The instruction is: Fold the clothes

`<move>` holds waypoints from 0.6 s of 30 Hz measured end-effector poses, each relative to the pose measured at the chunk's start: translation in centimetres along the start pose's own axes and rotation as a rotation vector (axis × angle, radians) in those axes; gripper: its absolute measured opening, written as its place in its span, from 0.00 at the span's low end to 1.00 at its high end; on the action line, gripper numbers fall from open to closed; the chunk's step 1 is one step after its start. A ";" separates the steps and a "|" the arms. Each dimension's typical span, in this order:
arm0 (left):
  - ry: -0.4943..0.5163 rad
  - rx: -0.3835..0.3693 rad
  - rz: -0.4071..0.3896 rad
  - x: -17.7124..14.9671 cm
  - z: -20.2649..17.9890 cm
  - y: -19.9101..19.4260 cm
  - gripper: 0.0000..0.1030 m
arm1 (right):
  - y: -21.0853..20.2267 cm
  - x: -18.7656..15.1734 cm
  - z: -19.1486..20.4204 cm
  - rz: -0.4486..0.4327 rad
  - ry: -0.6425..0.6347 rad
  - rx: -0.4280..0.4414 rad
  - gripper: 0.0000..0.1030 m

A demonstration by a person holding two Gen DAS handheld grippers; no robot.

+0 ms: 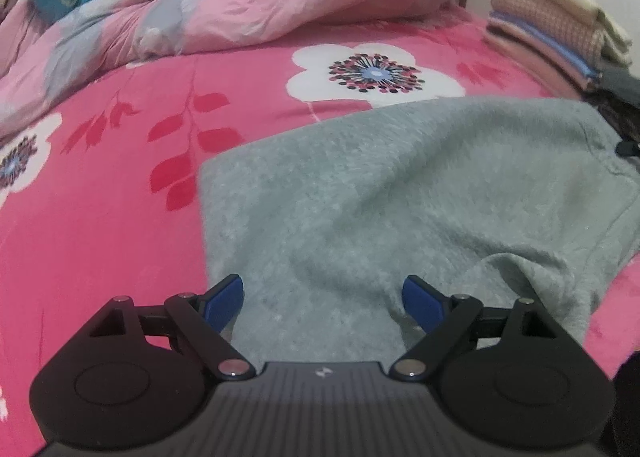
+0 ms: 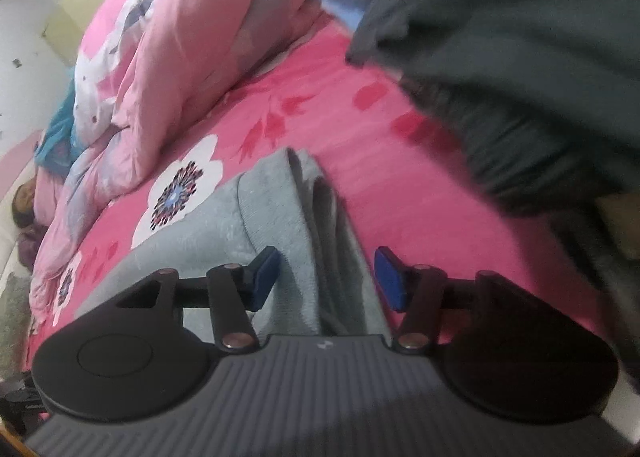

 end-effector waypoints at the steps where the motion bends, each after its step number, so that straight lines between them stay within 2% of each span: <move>1: -0.012 -0.002 -0.003 -0.1 0.4 -0.3 0.86 | -0.8 0.0 0.4 -0.017 -0.019 -0.029 0.51; 3: -0.040 0.003 -0.009 -0.5 1.5 -1.0 0.86 | -2.3 -0.1 1.9 -0.045 -0.075 -0.057 0.51; 6: -0.085 0.007 -0.016 -1.0 3.1 -2.0 0.86 | -4.0 -1.4 5.8 -0.060 -0.149 0.018 0.49; 10: -0.141 0.011 -0.023 -2.0 5.5 -3.3 0.85 | -2.6 -4.6 8.9 0.014 -0.222 0.056 0.49; 12: -0.166 0.013 -0.028 -2.6 6.7 -4.0 0.85 | -0.7 -6.0 8.4 0.070 -0.233 0.012 0.47; 14: -0.195 0.013 -0.031 -3.1 8.0 -4.5 0.85 | 0.8 -7.0 7.8 0.111 -0.249 -0.047 0.32; 16: -0.227 0.013 -0.038 -3.5 9.5 -5.1 0.85 | -0.3 -6.6 8.9 0.096 -0.268 -0.090 0.34; 18: -0.263 0.011 -0.049 -3.8 10.9 -5.6 0.85 | -2.7 -6.0 11.7 0.051 -0.337 -0.103 0.35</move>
Point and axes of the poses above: each gripper's, at about its wrist camera, not at the fingertips, and y roughly the way its jaws point, z to its left, x to its top, the point moved 7 cm from there along y, roughly the way its jaws point, and after that the axes turned 2 degrees about -z, right-handed, at the moved point
